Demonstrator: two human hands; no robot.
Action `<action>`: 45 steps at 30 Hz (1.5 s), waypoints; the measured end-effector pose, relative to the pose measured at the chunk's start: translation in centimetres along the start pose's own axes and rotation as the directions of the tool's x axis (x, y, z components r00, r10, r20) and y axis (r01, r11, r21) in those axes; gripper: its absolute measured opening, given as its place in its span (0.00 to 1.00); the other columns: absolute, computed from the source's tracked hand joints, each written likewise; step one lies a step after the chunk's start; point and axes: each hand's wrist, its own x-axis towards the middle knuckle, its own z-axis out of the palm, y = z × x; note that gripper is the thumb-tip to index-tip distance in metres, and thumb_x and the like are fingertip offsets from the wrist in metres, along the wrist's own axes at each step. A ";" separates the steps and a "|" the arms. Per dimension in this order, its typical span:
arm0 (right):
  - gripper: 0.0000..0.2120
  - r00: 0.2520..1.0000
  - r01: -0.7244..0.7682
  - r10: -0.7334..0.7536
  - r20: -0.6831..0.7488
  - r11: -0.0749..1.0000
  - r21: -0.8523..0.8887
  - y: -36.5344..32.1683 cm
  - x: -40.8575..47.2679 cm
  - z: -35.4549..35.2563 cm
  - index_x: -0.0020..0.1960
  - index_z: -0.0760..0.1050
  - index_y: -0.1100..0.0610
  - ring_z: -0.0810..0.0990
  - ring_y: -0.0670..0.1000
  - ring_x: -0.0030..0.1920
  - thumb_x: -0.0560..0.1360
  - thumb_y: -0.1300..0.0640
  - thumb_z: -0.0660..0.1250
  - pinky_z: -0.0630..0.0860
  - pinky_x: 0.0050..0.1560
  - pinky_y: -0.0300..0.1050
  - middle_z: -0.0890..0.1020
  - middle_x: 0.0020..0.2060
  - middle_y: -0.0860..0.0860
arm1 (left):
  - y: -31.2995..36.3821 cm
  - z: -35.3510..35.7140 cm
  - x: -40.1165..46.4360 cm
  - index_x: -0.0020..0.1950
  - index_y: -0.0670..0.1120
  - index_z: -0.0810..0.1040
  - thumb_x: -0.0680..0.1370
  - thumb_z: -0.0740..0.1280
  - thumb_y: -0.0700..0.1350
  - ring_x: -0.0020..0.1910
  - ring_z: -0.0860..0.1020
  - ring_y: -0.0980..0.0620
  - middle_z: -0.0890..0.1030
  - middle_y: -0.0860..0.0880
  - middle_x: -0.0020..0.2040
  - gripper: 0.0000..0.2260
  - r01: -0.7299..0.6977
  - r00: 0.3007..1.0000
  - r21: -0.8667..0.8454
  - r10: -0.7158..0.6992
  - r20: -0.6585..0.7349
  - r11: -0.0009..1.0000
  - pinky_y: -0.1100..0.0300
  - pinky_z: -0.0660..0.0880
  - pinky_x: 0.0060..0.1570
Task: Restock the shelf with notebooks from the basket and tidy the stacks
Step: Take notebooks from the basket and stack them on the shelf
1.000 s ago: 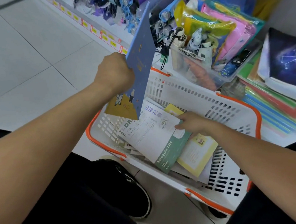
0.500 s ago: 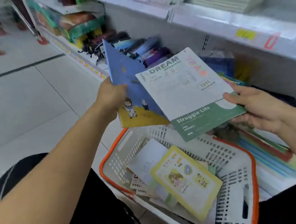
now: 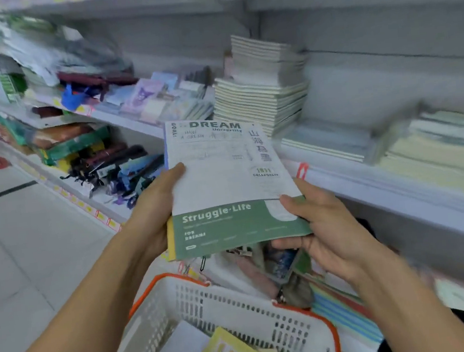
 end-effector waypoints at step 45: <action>0.09 0.674 -0.502 -0.493 -0.550 0.240 -0.831 -7.2 10.2 -12.8 0.47 0.68 0.56 0.78 0.59 0.52 0.76 0.62 0.69 0.67 0.42 0.46 0.75 0.55 0.56 | -2.5 19.6 22.3 0.56 0.43 0.82 0.69 0.75 0.58 0.51 0.80 0.47 0.84 0.45 0.51 0.23 -0.536 0.839 0.842 0.073 0.539 -0.057 0.51 0.76 0.55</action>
